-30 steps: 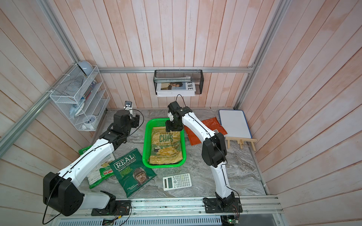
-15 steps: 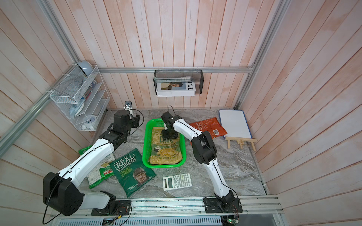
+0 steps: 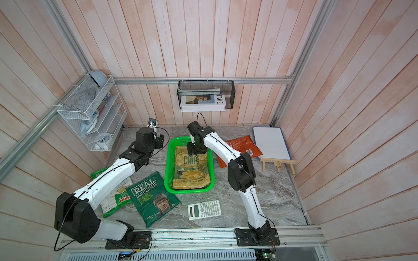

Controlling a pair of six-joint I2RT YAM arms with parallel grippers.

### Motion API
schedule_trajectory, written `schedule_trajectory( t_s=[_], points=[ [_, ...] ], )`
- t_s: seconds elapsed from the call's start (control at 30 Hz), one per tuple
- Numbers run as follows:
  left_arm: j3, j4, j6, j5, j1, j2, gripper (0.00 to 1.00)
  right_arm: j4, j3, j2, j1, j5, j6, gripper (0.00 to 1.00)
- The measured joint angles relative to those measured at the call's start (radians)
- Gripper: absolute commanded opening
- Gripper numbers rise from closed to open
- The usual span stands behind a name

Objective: Put the potato chips into the basket
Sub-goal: Place the potato chip in the basket, then adjust the basket at the center of the board.

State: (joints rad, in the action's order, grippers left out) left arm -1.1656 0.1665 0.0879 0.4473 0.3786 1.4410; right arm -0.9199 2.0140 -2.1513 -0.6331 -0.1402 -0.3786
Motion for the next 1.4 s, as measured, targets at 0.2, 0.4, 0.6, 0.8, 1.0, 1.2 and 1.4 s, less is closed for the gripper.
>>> schedule_trajectory(
  t_s=[0.2, 0.4, 0.6, 0.8, 1.0, 1.2, 1.4],
  points=[
    [-0.042, 0.094, -0.051, -0.003, -0.001, 0.059, 0.79, 0.138, -0.309, 0.315, 0.119, 0.014, -0.071, 0.59],
    [-0.144, 0.411, -0.323, -0.06, -0.001, 0.078, 0.79, 0.19, -0.471, 0.446, 0.125, 0.081, -0.074, 0.59],
    [0.055, 0.606, -0.676, -0.18, 0.023, -0.08, 0.77, 0.324, -0.646, 0.525, 0.121, 0.121, -0.1, 0.59],
    [0.277, 0.714, -0.966, -0.24, 0.203, -0.212, 0.77, 0.385, -0.68, 0.532, 0.138, 0.122, -0.107, 0.59],
    [0.439, 0.6, -1.218, -0.229, 0.282, -0.328, 0.75, 0.41, -0.737, 0.594, 0.159, 0.139, -0.092, 0.59],
    [0.524, 0.55, -1.304, -0.229, 0.301, -0.333, 0.75, 0.422, -0.784, 0.65, 0.178, 0.143, -0.093, 0.59],
    [0.441, 0.624, -1.197, -0.212, 0.306, -0.307, 0.75, 0.46, -0.839, 0.682, 0.178, 0.134, -0.116, 0.59]
  ],
)
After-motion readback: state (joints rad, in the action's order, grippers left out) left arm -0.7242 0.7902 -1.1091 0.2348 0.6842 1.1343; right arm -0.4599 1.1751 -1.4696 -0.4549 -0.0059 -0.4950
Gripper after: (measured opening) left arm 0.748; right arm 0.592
